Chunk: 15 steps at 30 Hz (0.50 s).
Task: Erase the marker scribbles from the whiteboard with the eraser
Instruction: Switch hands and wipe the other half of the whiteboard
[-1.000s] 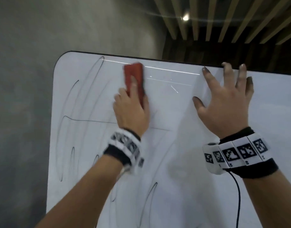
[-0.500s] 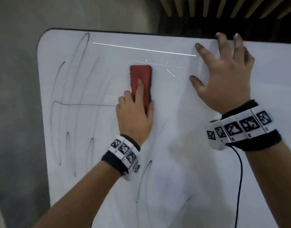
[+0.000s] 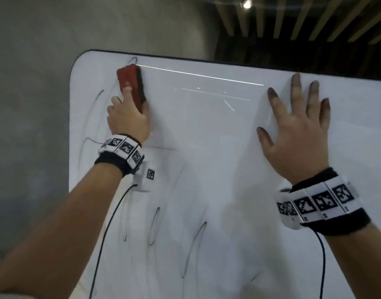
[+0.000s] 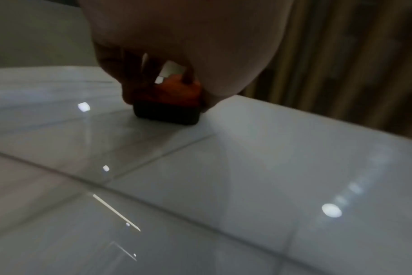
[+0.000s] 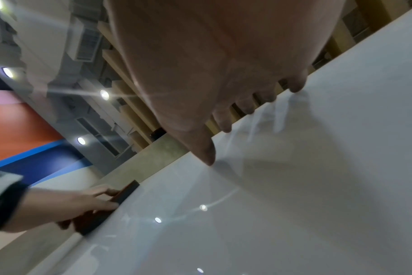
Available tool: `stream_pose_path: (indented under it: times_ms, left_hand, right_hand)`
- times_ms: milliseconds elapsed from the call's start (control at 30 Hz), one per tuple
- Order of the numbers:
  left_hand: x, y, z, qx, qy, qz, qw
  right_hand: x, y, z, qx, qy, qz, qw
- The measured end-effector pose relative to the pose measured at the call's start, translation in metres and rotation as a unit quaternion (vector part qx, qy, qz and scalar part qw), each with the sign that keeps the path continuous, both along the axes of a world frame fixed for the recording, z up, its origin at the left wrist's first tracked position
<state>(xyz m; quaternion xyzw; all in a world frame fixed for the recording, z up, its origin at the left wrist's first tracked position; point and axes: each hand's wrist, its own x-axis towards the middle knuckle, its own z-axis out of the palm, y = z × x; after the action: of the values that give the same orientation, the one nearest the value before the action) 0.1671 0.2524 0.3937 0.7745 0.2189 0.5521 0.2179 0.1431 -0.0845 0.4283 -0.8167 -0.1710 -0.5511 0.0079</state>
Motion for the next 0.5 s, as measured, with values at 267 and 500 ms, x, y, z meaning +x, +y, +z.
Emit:
stream_pose_path:
  times_ms: [267, 500]
  left_hand:
    - [-0.01, -0.012, -0.012, 0.298, -0.035, -0.053, 0.953]
    - [0.0, 0.053, 0.07, -0.125, 0.018, -0.055, 0.99]
  right_hand:
    - [-0.002, 0.083, 0.002, -0.069, 0.025, 0.029, 0.997]
    - [0.005, 0.122, -0.005, -0.054, 0.043, -0.002, 0.998]
